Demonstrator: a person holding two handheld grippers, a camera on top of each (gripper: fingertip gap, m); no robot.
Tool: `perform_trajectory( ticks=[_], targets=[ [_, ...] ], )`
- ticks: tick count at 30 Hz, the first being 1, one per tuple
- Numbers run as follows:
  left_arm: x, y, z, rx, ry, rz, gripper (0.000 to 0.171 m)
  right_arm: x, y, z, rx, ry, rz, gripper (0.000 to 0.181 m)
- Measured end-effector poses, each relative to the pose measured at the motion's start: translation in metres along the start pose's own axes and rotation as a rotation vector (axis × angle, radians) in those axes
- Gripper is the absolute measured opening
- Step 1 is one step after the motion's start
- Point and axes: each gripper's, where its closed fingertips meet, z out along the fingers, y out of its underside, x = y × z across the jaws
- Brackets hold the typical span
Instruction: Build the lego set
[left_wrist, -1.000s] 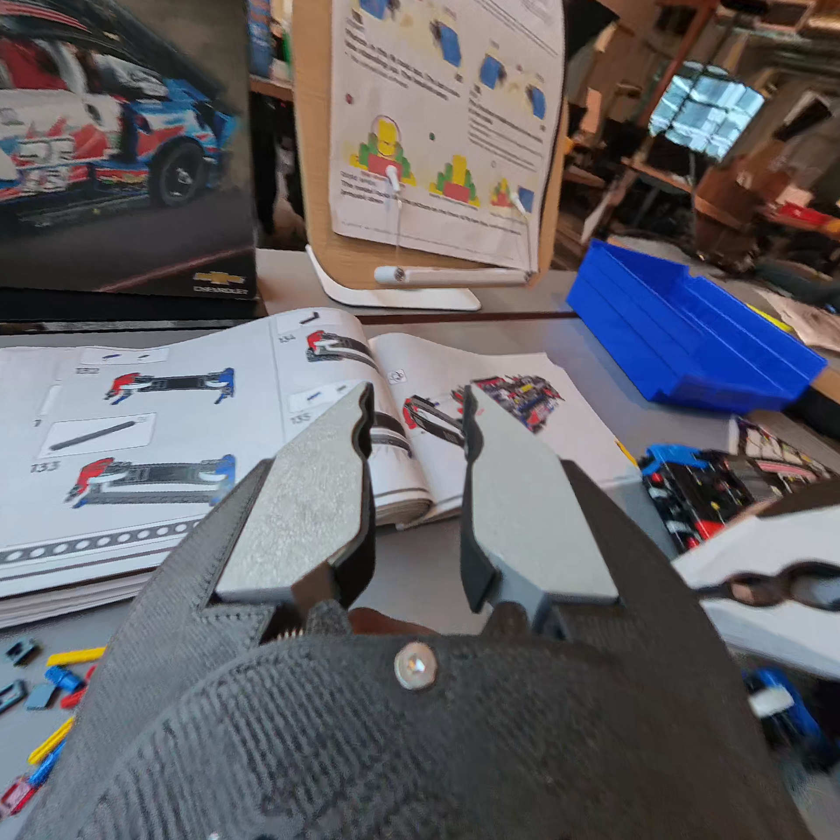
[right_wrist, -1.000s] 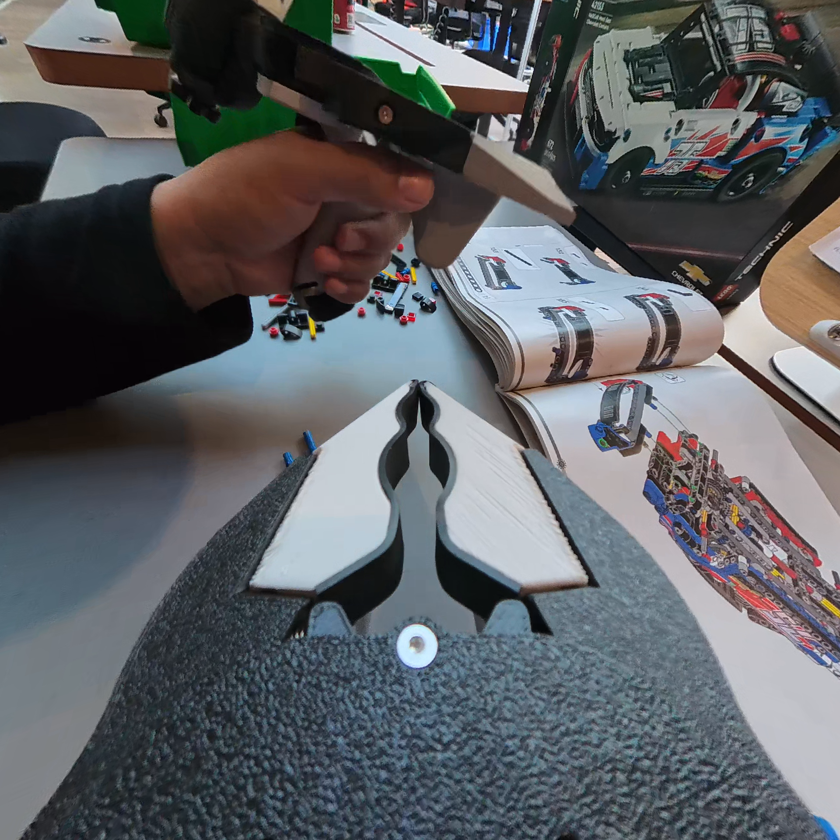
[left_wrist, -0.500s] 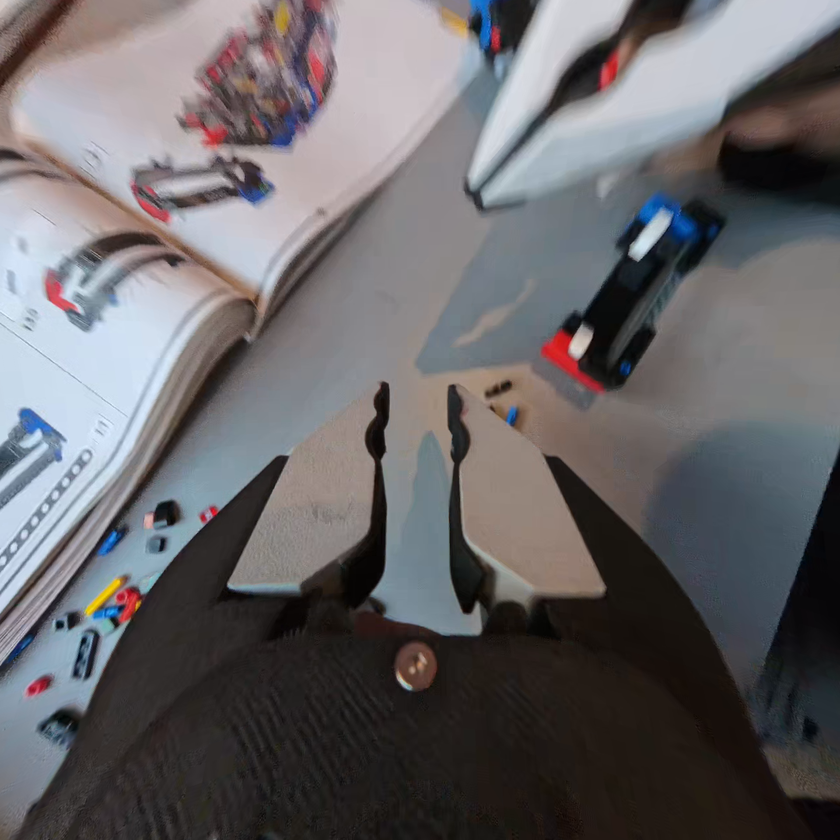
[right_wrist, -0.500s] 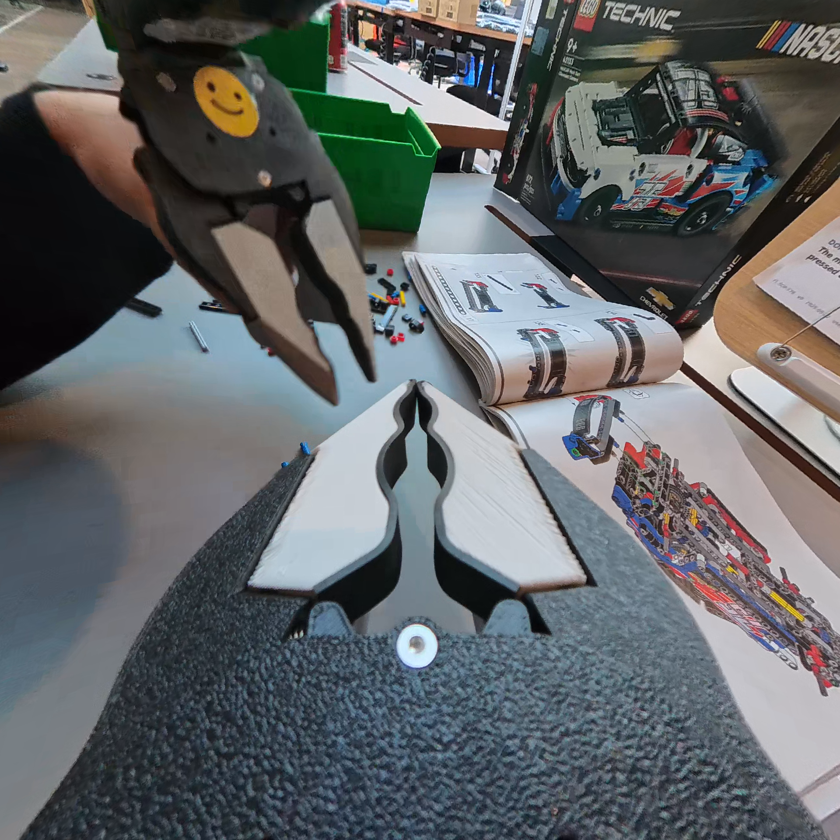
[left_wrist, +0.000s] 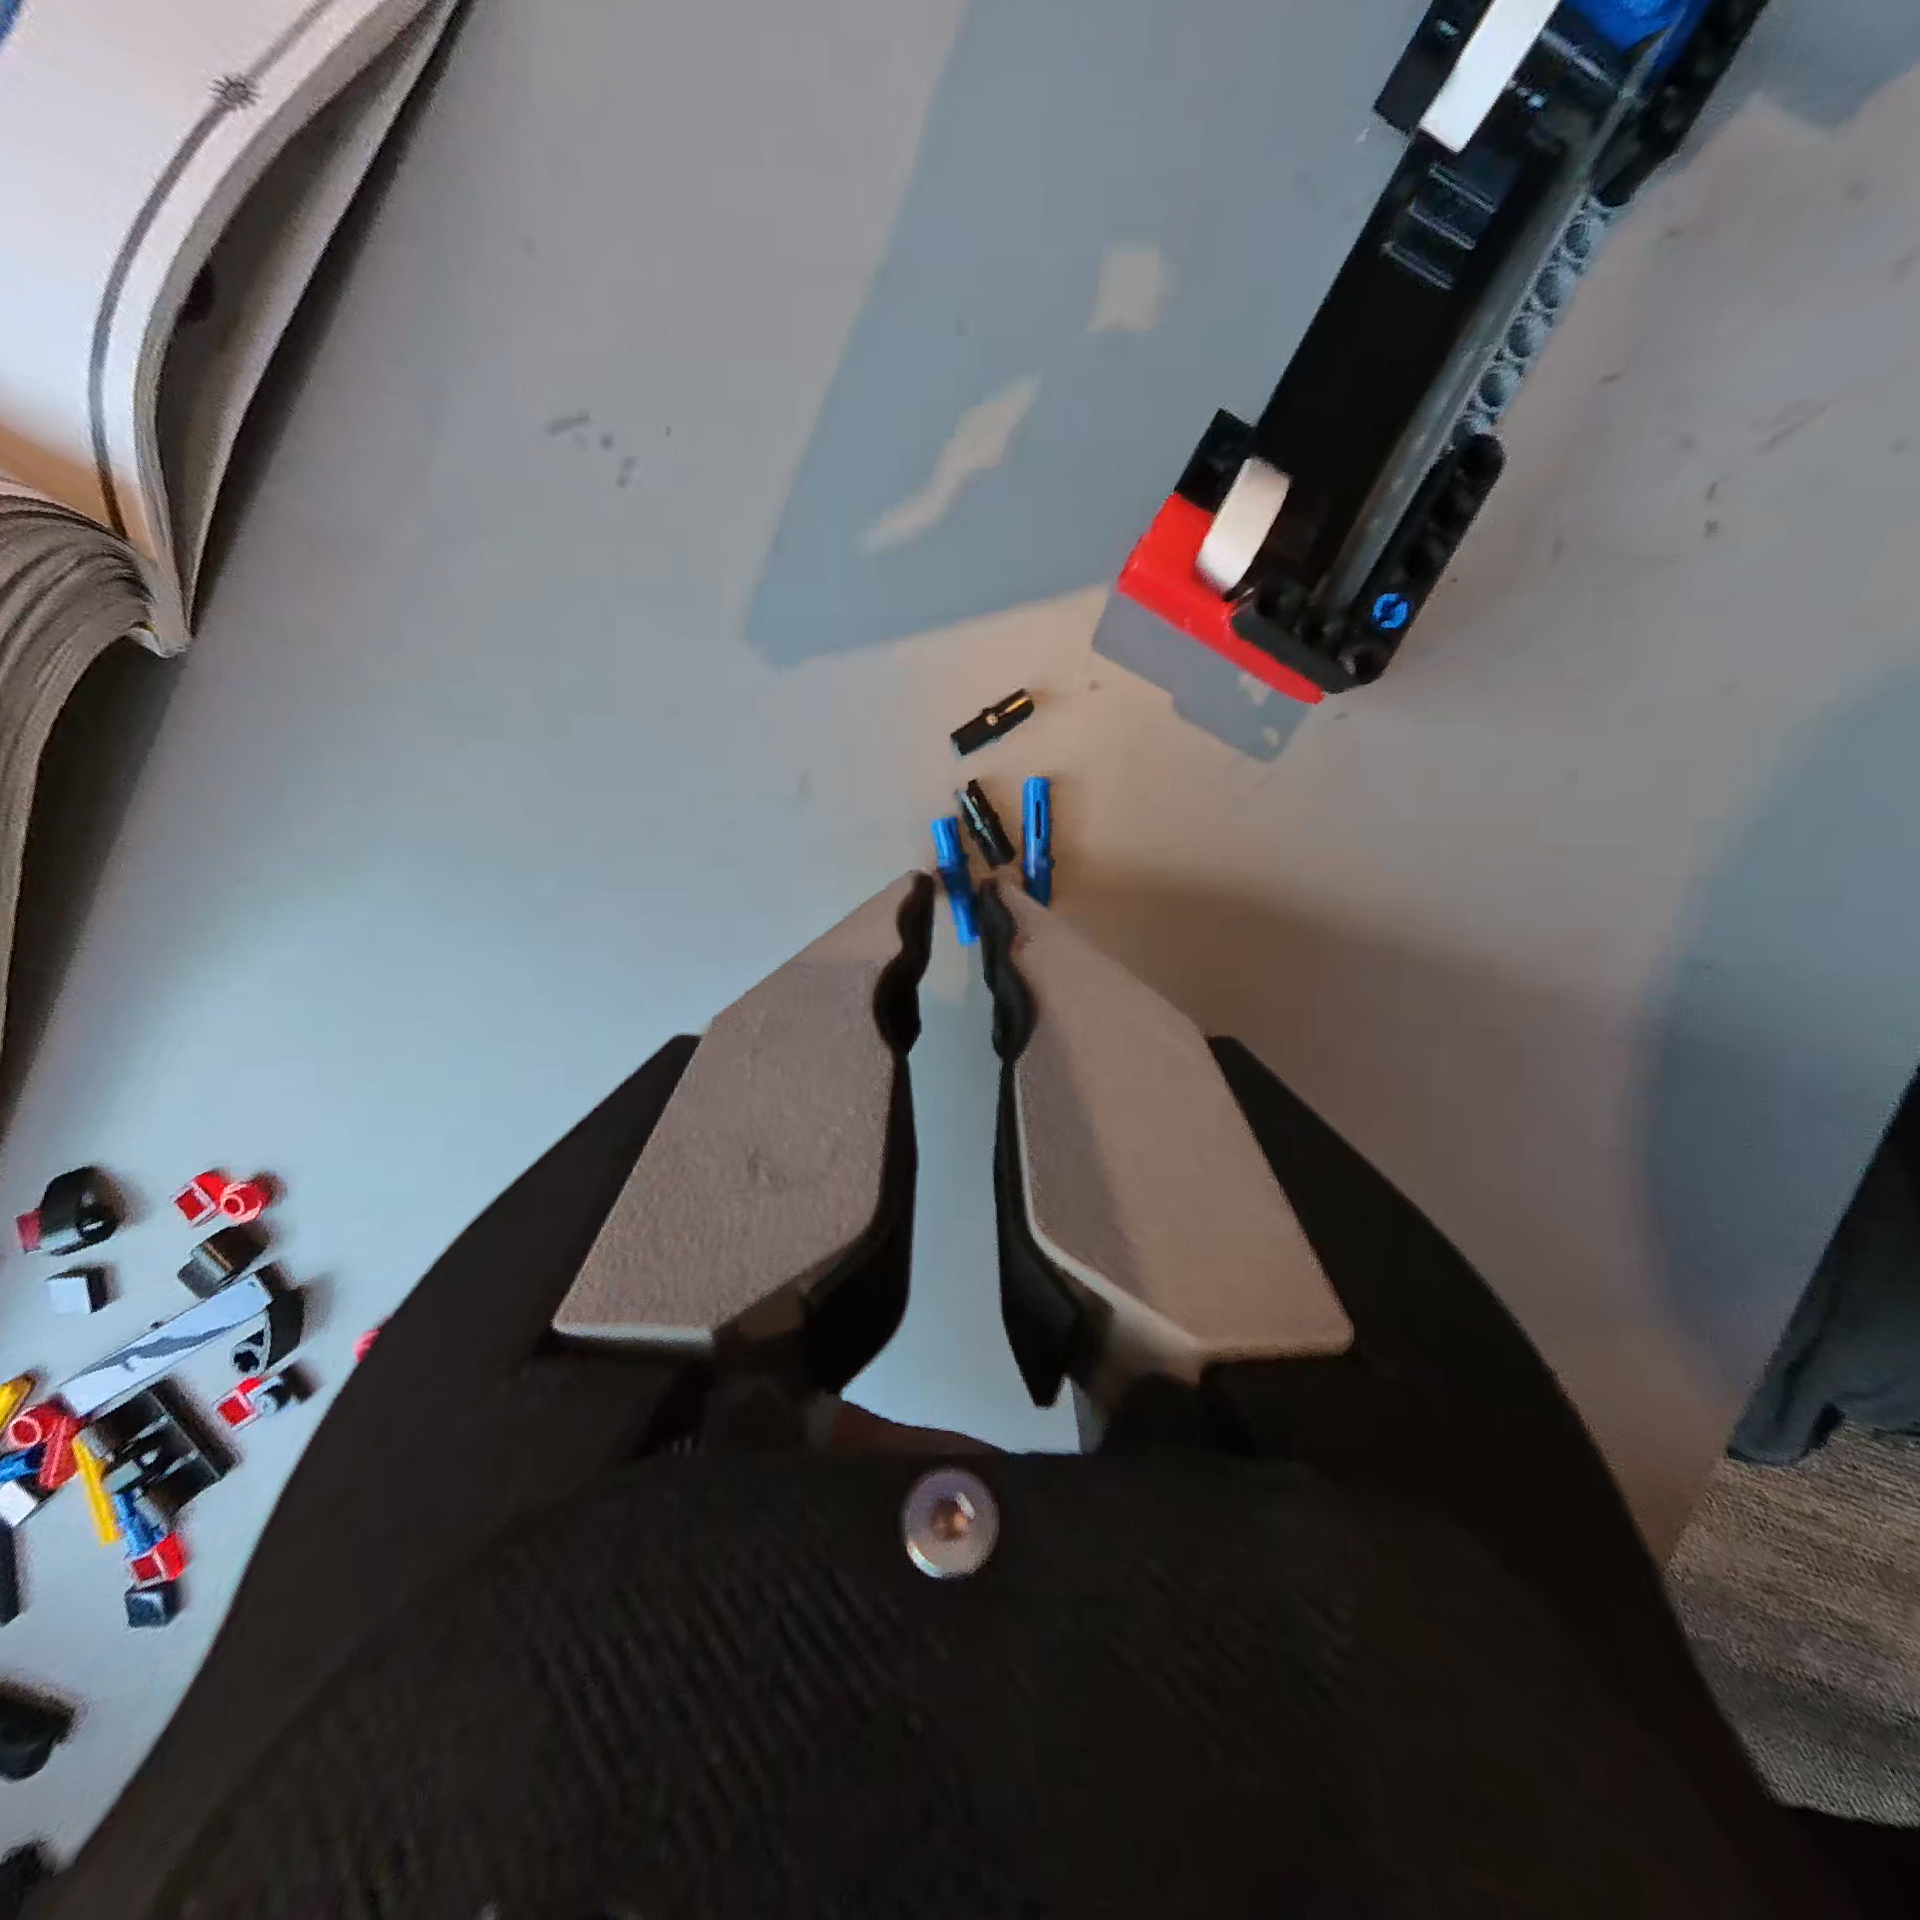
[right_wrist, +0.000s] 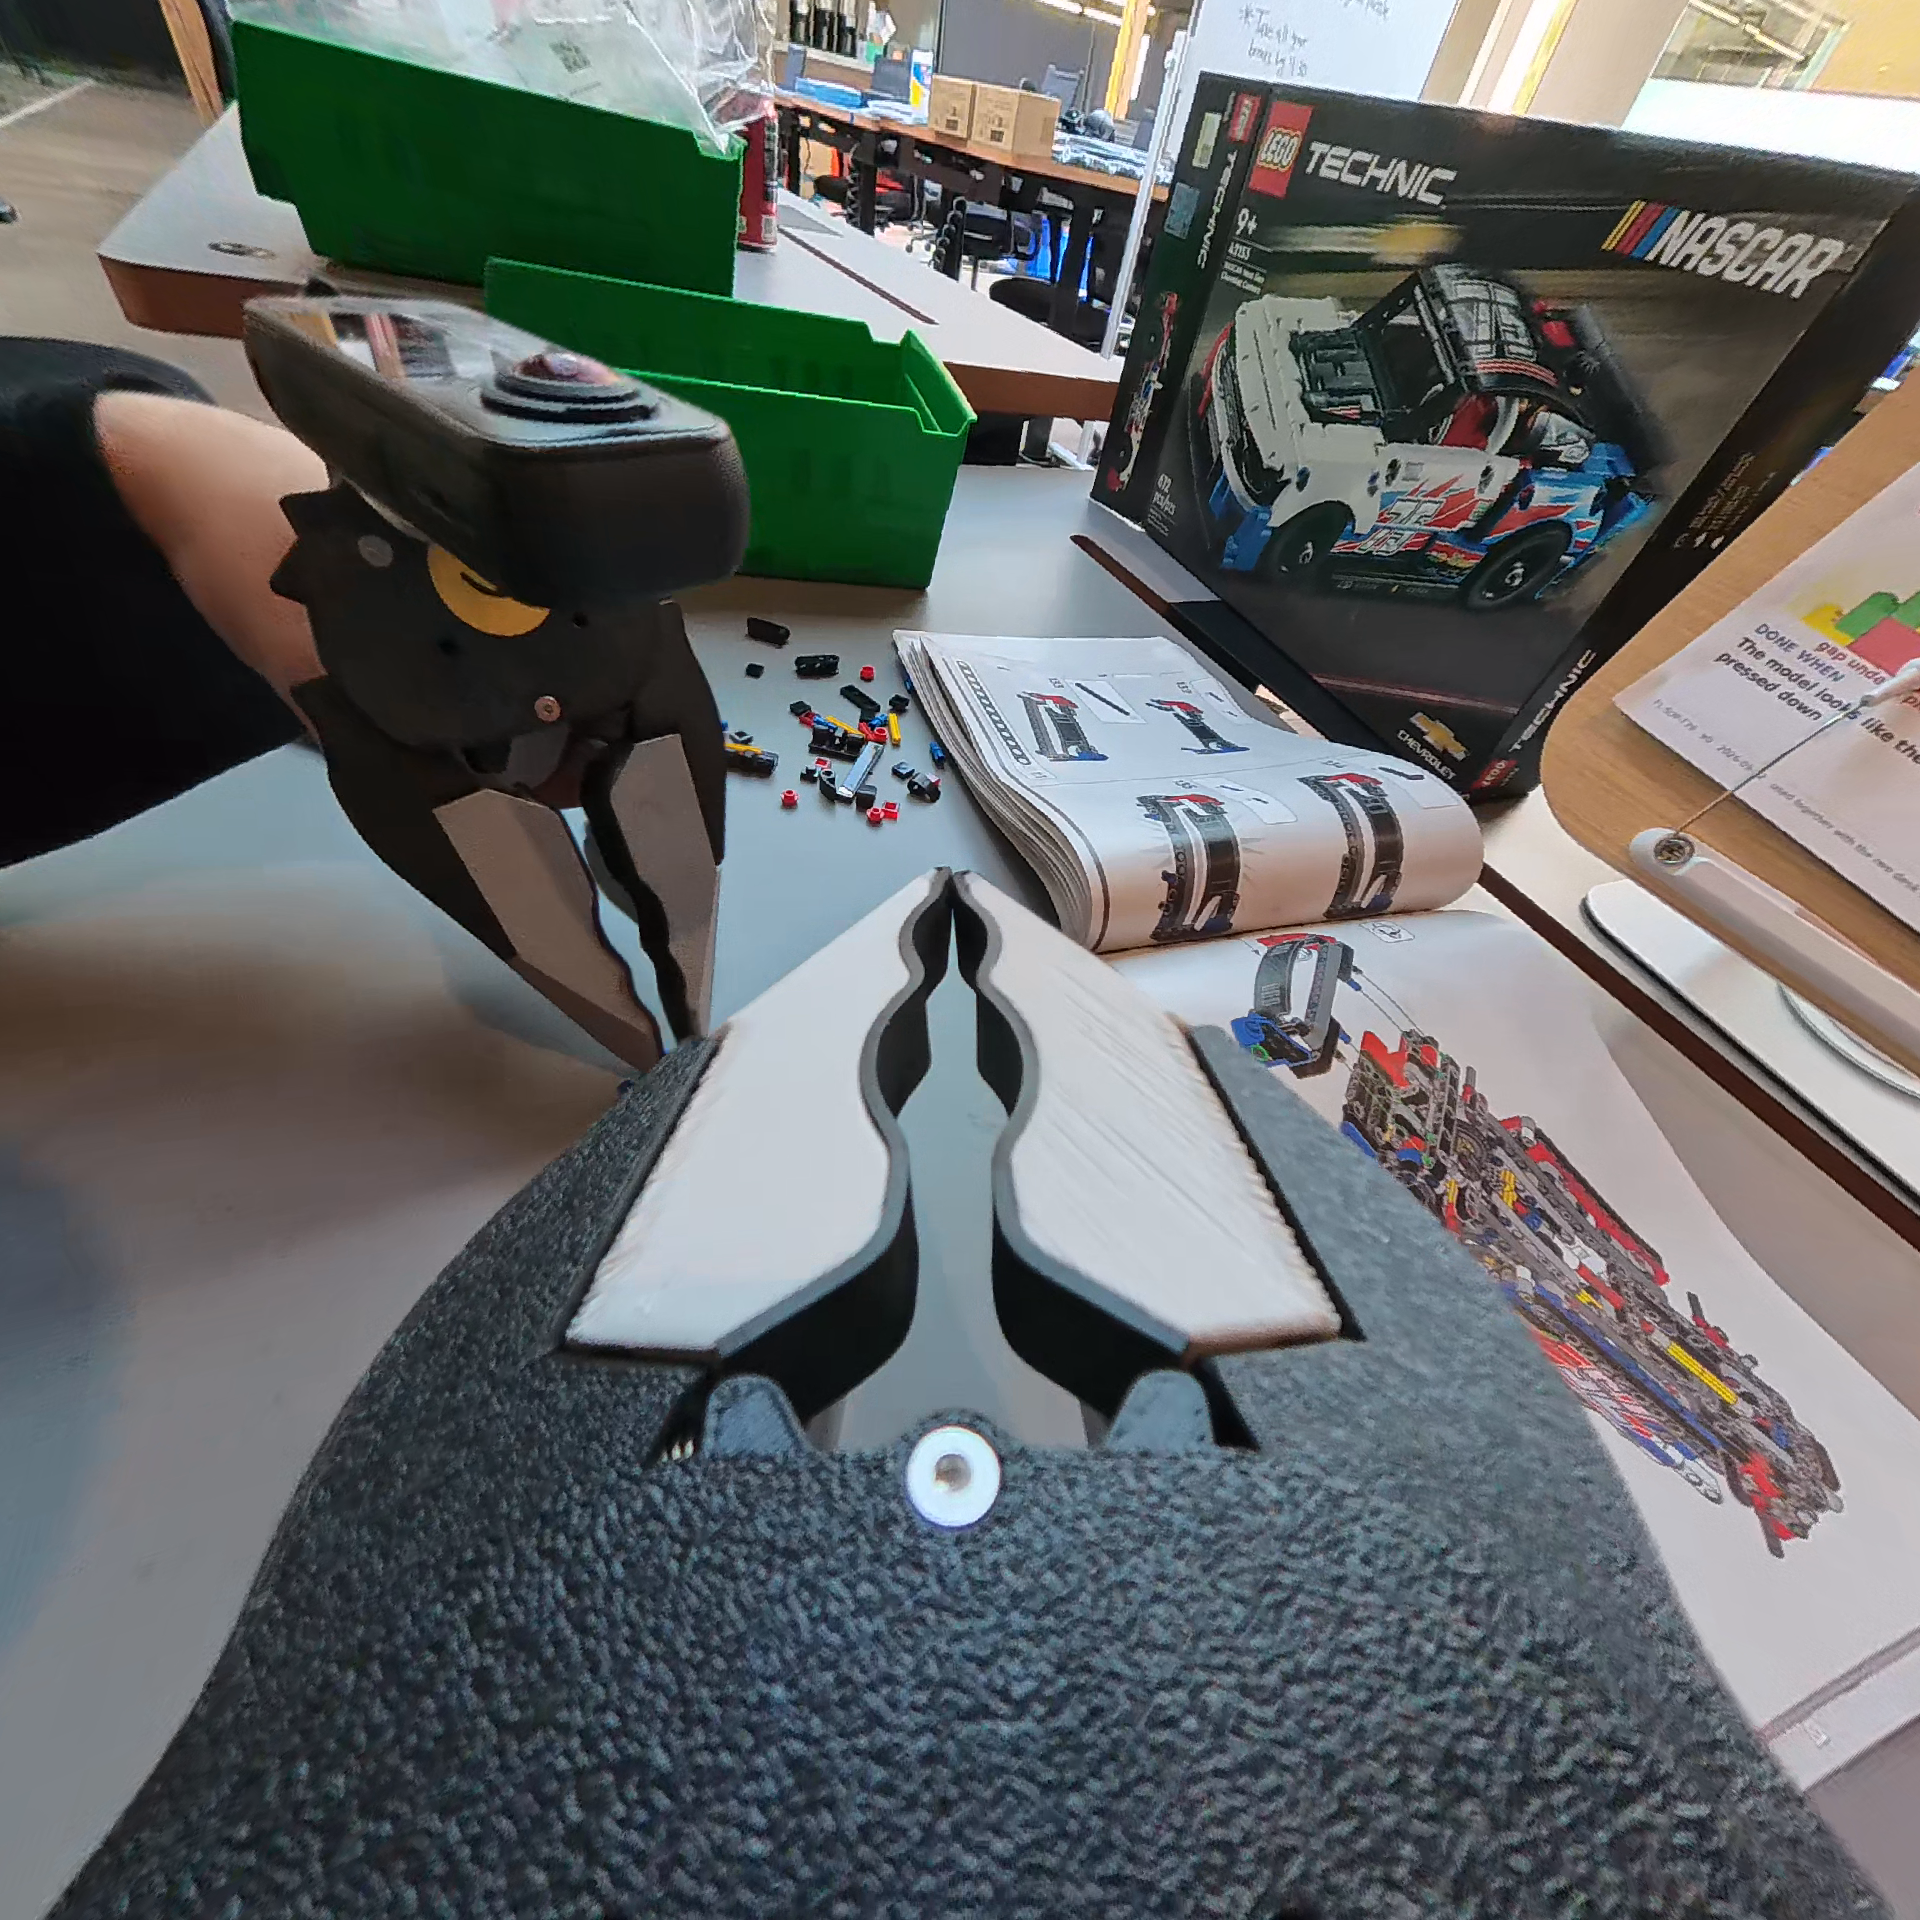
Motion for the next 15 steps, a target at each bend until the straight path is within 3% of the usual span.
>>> perform_trajectory(
  ticks=[9, 11, 15],
  targets=[
    [-0.013, 0.006, -0.017, 0.045, -0.052, -0.07, 0.002, 0.003, 0.002, -0.003, 0.002, -0.005, 0.018, 0.0],
    [-0.04, -0.013, -0.034, 0.172, -0.172, -0.123, 0.002, 0.003, 0.003, -0.003, 0.002, -0.006, 0.017, 0.0],
    [-0.099, -0.066, -0.089, 0.618, -0.368, -0.322, 0.002, 0.002, 0.007, 0.0, -0.006, -0.01, 0.012, 0.0]
  ],
)
